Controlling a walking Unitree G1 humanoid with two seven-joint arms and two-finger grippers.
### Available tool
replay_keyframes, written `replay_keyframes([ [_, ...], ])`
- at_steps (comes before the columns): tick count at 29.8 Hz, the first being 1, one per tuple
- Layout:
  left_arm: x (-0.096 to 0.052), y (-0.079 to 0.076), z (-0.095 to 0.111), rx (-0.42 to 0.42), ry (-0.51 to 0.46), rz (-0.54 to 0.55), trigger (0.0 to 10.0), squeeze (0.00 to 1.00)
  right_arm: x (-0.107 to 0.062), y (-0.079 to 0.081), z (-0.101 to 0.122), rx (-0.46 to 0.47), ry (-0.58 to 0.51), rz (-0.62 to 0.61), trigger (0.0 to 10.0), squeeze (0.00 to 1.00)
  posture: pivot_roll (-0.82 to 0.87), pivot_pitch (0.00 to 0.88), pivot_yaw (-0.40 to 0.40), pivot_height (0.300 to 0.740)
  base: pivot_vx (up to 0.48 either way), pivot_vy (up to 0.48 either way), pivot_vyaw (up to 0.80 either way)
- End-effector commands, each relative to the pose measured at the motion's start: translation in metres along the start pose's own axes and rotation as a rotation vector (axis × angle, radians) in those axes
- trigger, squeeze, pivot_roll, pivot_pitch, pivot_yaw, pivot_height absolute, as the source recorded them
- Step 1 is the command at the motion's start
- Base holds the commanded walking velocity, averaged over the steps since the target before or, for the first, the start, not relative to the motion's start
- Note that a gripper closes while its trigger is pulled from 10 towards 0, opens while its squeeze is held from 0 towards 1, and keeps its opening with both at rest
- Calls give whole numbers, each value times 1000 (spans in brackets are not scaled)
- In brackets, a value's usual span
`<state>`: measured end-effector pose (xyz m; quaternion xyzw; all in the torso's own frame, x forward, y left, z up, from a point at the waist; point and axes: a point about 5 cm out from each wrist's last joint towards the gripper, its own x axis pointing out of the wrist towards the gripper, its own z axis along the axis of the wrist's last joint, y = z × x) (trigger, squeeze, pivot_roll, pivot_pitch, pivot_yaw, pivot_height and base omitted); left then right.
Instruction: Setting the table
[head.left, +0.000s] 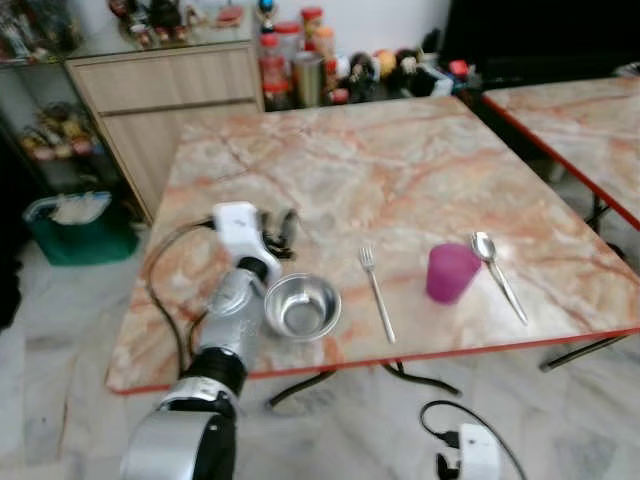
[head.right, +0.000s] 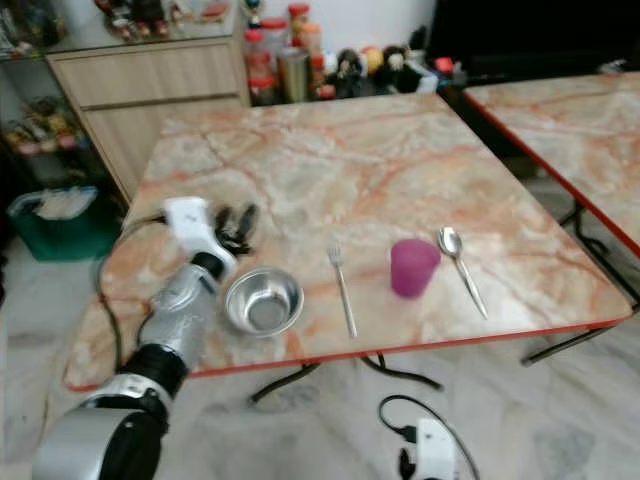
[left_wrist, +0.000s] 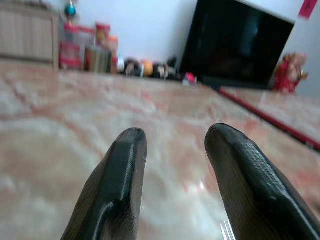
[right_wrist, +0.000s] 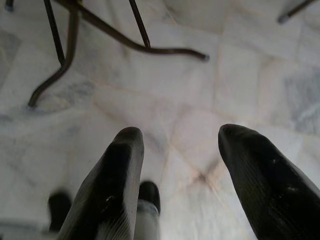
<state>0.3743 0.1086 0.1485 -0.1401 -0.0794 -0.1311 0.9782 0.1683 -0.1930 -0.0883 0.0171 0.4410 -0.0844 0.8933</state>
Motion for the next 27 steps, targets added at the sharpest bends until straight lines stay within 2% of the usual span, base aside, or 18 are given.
replay_keyframes([
  [1,-1,13,6,3,-7,30,10000,0,1,11,3,7,-4,26,10000,0,13,0,8,736,0,0,0],
  [4,-3,16,5,-16,5,32,10000,0,1,11,2,7,-2,28,10000,0,13,0,10,736,0,0,0],
  [9,-13,30,2,-101,33,42,10000,0,0,12,0,9,2,29,10000,0,16,0,14,736,0,0,0],
  [16,-20,43,6,-82,51,24,10000,0,0,14,-2,6,9,34,10000,0,27,0,13,736,0,0,0],
  [21,-21,45,6,-75,55,23,10000,0,0,14,-2,5,9,35,10000,0,28,0,14,736,0,0,0],
  [24,-24,51,8,-54,110,-6,10000,0,0,14,-2,3,10,37,10000,0,29,0,13,736,0,0,0],
  [25,-25,53,8,-37,155,-24,10000,0,0,14,-2,3,11,37,10000,0,36,0,14,736,0,0,0],
  [26,-25,53,8,-37,155,-24,10000,0,0,14,-2,3,11,37,10000,0,36,0,14,736,0,0,0],
  [27,-32,57,3,15,260,-75,10000,0,-1,15,-3,2,15,38,10000,0,37,0,16,736,0,0,0],
])
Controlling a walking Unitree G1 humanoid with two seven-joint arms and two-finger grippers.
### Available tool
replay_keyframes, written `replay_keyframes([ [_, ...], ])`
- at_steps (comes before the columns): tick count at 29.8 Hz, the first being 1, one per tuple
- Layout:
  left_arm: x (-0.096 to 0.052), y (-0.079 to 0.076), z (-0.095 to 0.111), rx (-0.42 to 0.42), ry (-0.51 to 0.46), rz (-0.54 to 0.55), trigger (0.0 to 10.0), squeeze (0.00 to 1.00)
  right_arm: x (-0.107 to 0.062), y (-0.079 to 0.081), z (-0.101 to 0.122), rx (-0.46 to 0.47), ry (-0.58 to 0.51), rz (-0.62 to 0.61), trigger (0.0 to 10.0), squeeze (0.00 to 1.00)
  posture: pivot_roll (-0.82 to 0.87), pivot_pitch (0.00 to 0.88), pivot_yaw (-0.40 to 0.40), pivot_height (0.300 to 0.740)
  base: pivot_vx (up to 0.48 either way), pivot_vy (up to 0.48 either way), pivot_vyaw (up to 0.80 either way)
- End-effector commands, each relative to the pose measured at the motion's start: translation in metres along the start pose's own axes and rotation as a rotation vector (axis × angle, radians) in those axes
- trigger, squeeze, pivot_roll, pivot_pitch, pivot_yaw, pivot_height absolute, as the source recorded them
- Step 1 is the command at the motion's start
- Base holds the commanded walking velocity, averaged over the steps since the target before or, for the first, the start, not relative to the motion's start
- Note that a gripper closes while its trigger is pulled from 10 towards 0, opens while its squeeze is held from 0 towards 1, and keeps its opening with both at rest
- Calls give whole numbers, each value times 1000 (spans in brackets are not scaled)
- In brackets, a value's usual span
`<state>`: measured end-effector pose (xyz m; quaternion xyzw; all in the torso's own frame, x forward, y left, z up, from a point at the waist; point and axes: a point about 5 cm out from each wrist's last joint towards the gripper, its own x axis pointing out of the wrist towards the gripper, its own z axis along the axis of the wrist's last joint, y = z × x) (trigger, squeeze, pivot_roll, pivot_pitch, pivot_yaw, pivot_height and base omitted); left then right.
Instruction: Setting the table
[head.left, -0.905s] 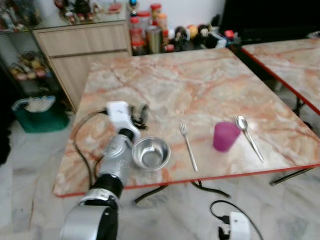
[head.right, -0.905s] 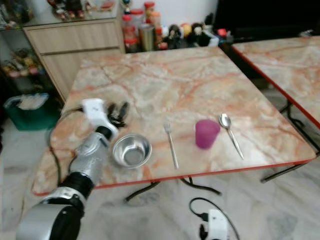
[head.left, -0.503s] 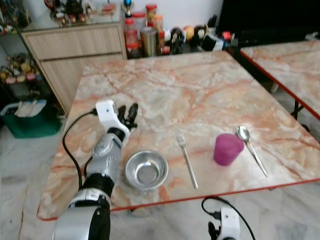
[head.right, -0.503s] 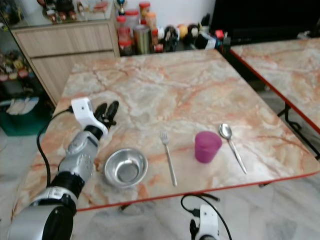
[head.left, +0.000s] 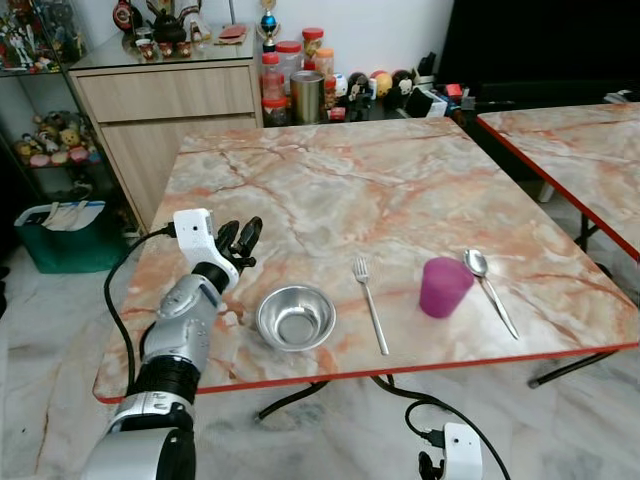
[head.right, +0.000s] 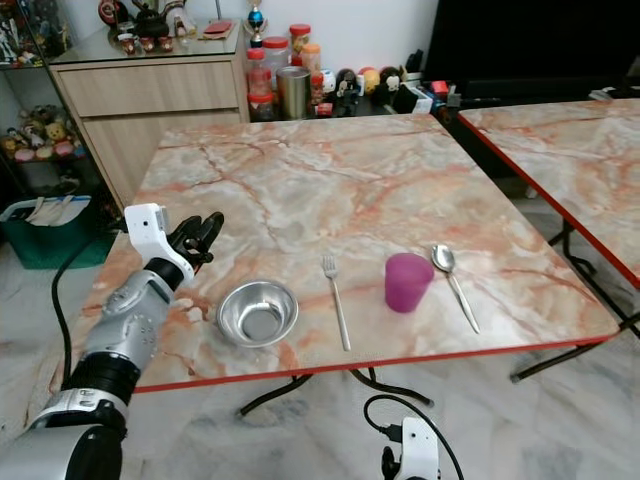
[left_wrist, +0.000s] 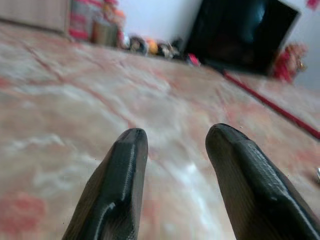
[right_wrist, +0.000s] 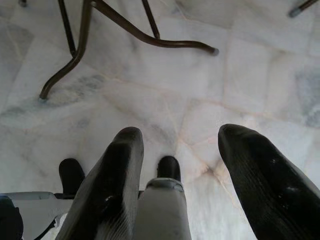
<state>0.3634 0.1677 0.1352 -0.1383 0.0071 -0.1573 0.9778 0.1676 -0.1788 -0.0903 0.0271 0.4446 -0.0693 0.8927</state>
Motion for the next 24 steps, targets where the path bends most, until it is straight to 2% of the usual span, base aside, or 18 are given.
replay_keyframes([
  [1,-10,5,-10,57,154,-64,10000,0,0,2,0,-2,7,4,10000,0,38,0,18,736,0,0,0],
  [3,-11,5,-12,50,169,-67,10000,0,0,2,0,-2,7,4,10000,0,38,0,18,736,0,0,0],
  [4,-13,7,-13,75,174,-60,10000,0,0,2,0,-2,6,4,10000,0,37,0,19,736,0,0,0],
  [5,-15,9,-16,64,197,-52,10000,694,0,2,0,-2,6,5,10000,0,36,0,20,736,0,0,0],
  [6,-17,10,-18,54,214,-47,10000,1000,0,2,0,-2,6,5,10000,0,36,0,20,736,0,0,0],
  [9,-21,10,-20,45,247,-53,10000,1000,0,2,0,-3,8,6,10000,0,38,0,17,736,0,0,0],
  [15,-22,8,-16,31,253,-59,10000,1000,0,2,-1,-10,12,8,10000,0,42,0,14,736,0,0,0],
  [16,-20,8,-15,25,242,-48,10000,0,0,2,-1,-11,12,9,10000,0,41,0,15,736,0,0,0],
  [20,-18,6,-12,5,214,-37,10000,0,0,2,0,-12,10,10,10000,0,38,0,17,736,0,0,0],
  [24,-14,-1,-5,-57,174,-51,10000,0,1,2,2,-11,6,10,10000,0,36,0,16,736,0,0,0],
])
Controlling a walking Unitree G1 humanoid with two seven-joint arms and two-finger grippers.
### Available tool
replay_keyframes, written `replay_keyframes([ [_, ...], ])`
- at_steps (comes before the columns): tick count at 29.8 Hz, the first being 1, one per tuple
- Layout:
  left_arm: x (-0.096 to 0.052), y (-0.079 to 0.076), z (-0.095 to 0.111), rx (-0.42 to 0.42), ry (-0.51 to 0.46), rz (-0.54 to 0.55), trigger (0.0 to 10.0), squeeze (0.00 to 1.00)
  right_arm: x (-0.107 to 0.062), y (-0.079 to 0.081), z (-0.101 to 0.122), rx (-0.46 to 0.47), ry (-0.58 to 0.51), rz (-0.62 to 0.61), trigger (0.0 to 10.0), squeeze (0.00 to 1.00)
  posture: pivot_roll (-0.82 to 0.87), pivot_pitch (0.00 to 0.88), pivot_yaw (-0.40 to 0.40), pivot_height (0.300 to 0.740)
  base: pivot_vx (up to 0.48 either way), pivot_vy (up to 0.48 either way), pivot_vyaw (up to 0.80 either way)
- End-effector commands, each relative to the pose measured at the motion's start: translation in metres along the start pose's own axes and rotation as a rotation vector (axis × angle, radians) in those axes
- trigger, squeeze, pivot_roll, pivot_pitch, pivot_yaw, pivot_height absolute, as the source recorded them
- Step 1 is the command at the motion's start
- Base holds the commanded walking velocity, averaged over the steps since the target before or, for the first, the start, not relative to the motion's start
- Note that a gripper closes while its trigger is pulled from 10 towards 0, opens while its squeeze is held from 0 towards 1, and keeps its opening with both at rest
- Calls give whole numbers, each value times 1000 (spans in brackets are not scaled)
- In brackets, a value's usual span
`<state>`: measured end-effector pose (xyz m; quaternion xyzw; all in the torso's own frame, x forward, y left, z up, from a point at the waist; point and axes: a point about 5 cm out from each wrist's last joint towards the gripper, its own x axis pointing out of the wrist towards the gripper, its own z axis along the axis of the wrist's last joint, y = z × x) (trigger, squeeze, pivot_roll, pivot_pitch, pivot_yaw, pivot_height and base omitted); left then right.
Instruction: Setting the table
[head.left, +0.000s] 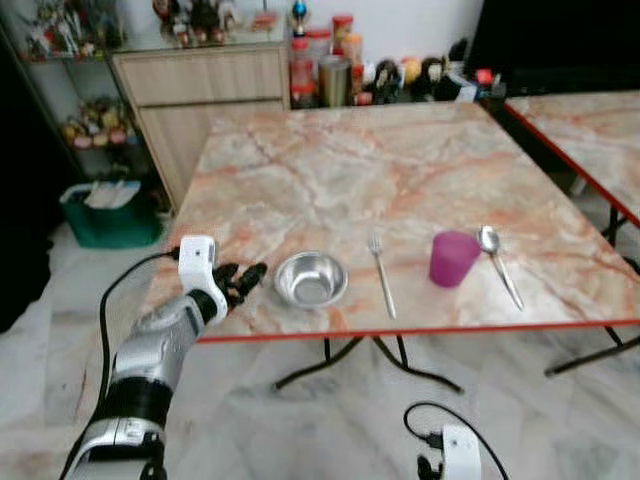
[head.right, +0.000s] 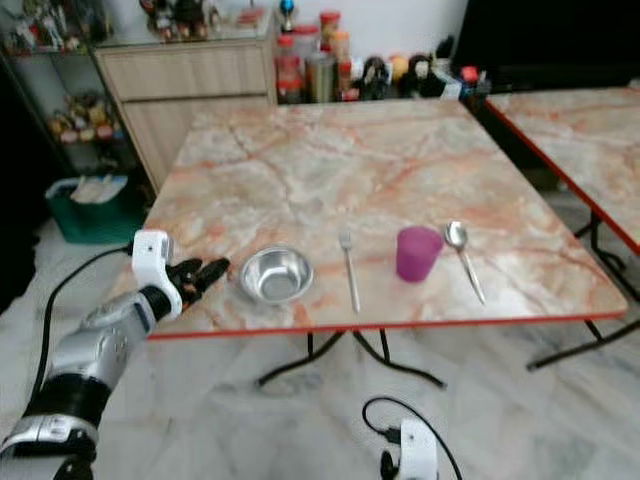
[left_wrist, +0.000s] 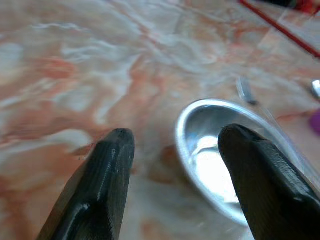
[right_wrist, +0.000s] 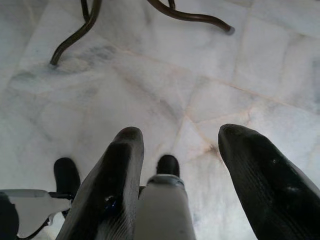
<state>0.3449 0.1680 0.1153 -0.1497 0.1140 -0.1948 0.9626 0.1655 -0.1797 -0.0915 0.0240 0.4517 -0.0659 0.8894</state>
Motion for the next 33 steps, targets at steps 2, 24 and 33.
replay_keyframes([
  [2,3,-6,16,-3,-30,-19,10000,0,1,3,4,-1,-10,7,10000,0,37,0,15,736,0,0,0],
  [24,22,-23,0,68,74,27,10000,0,0,3,1,7,-4,3,10000,0,26,0,18,736,0,0,0],
  [33,23,-26,-7,80,114,4,10000,0,0,3,2,9,-6,3,10000,0,26,0,18,736,0,0,0],
])
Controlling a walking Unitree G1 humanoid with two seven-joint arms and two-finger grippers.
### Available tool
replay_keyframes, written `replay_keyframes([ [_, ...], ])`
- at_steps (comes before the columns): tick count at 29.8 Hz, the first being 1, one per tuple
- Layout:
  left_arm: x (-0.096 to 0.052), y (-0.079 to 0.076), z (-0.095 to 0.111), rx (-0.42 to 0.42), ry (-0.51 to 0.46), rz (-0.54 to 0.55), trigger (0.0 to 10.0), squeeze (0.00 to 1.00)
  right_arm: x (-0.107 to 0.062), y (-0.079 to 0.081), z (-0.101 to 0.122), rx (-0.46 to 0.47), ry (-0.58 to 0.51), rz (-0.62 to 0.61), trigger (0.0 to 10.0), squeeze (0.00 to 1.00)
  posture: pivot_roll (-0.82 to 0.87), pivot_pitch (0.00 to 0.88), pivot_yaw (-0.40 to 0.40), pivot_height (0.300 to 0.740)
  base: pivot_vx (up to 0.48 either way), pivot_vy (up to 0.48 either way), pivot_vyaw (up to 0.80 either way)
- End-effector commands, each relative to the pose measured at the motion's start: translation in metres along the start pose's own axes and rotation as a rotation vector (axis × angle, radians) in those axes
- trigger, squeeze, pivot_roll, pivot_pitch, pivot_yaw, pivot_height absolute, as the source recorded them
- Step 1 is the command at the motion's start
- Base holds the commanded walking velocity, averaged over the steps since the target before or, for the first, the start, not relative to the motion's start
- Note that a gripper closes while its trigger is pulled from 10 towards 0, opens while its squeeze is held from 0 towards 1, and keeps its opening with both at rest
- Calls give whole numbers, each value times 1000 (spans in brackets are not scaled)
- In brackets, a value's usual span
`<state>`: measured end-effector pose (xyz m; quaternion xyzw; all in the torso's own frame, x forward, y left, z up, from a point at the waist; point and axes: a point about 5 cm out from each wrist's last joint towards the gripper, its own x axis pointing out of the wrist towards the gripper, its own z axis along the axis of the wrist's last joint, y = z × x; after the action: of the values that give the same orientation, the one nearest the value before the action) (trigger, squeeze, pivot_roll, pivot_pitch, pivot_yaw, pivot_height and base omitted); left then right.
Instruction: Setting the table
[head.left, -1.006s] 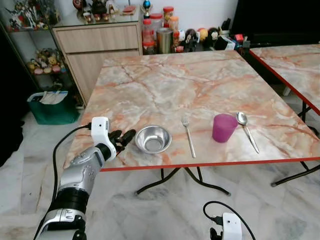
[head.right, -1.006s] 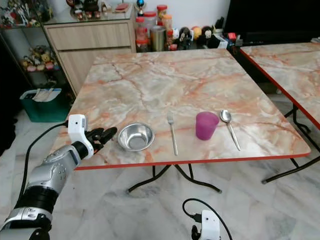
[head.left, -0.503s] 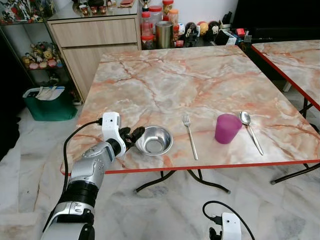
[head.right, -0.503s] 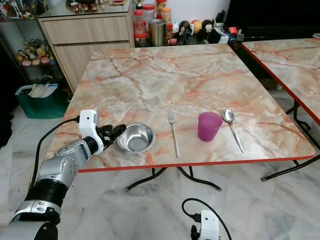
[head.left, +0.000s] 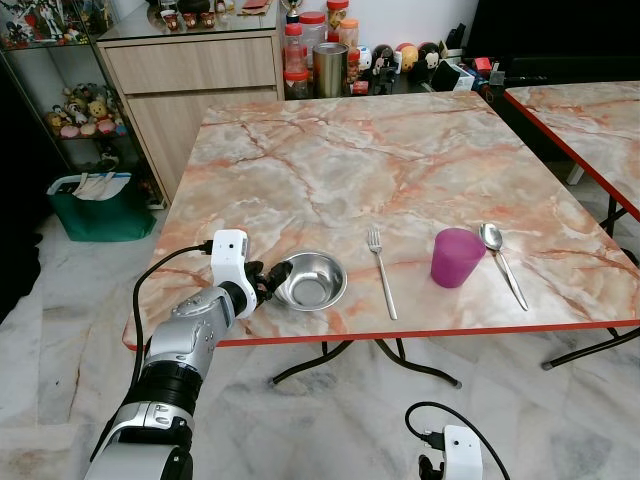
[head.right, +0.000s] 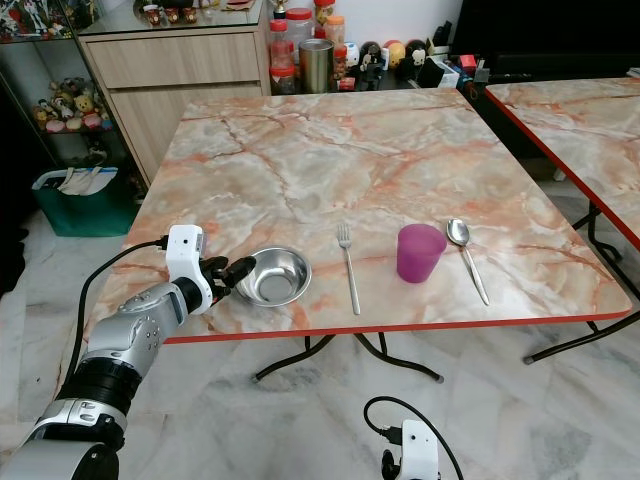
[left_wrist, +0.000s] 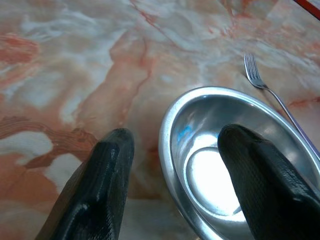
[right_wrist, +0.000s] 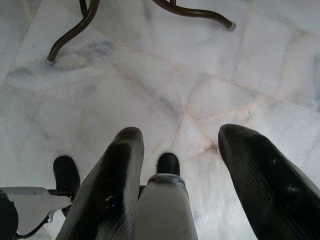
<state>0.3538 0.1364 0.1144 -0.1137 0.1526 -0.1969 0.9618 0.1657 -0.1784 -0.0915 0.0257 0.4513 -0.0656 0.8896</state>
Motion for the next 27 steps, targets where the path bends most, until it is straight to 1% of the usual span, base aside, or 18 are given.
replay_keyframes([
  [1,2,-2,-2,33,31,-13,10000,0,0,1,2,6,-6,0,10000,0,26,0,18,736,0,0,0],
  [11,6,-6,-4,45,47,-11,10000,0,0,1,1,8,-2,-1,10000,0,21,0,20,736,0,0,0],
  [17,7,-8,-11,59,93,-17,10000,0,0,2,1,8,-3,0,10000,0,20,0,22,736,0,0,0],
  [26,9,-10,-15,49,104,-16,10000,0,0,1,2,8,-7,-1,10000,0,19,0,21,736,0,0,0],
  [27,9,-10,-15,48,105,-15,9412,0,0,1,2,8,-6,-1,10000,0,19,0,22,736,0,0,0],
])
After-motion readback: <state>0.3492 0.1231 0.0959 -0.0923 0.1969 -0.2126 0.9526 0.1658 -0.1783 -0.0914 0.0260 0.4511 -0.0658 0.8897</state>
